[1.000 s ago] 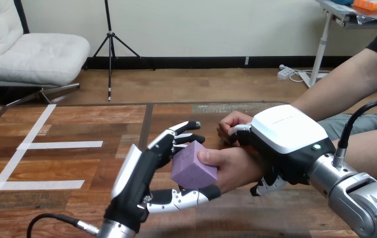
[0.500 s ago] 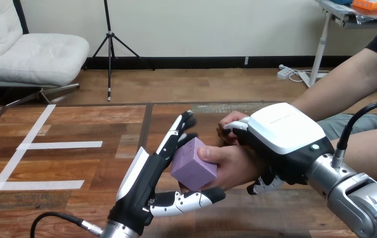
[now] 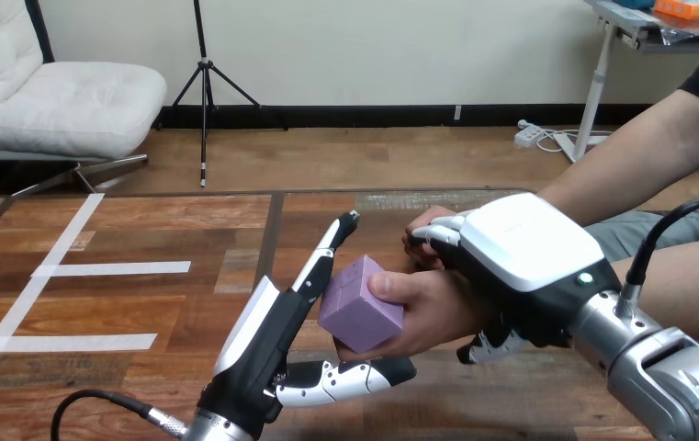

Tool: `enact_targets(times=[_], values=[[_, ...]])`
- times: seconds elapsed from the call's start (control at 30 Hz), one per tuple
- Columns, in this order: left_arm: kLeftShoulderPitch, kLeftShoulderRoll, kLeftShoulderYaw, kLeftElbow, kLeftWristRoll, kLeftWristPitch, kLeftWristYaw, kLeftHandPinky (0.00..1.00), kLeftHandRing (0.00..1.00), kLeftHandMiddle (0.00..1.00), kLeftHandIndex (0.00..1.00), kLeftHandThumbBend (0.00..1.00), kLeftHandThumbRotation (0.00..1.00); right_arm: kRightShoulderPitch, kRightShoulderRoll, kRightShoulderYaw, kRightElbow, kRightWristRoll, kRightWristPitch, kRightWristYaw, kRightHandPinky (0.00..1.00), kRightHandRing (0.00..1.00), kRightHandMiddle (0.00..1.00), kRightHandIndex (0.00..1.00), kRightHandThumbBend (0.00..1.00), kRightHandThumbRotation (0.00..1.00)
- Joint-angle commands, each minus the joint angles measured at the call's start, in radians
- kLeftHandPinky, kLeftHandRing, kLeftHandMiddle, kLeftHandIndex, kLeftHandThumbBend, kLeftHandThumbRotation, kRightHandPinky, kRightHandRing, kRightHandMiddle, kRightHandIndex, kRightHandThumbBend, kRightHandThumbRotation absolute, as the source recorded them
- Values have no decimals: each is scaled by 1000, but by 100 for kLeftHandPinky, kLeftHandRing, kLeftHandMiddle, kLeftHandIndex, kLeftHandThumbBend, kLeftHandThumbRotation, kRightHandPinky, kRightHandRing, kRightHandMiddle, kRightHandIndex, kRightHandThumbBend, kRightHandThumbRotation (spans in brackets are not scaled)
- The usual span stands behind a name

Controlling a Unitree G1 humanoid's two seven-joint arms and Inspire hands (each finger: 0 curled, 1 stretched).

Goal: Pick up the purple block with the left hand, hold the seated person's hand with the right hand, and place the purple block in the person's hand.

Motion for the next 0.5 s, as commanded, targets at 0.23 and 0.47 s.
enact_targets(times=[0.23, 0.47], values=[[-48, 6, -10, -34, 5, -34, 7, 100, 100, 100, 100, 100, 58, 5, 0, -43, -16, 39, -11, -51, 84, 88, 89, 87, 85, 10], [-42, 2, -9, -30, -3, -44, 9, 100, 100, 100, 100, 100, 57, 41, 24, -67, -38, 113, -13, -69, 83, 87, 89, 86, 84, 10]])
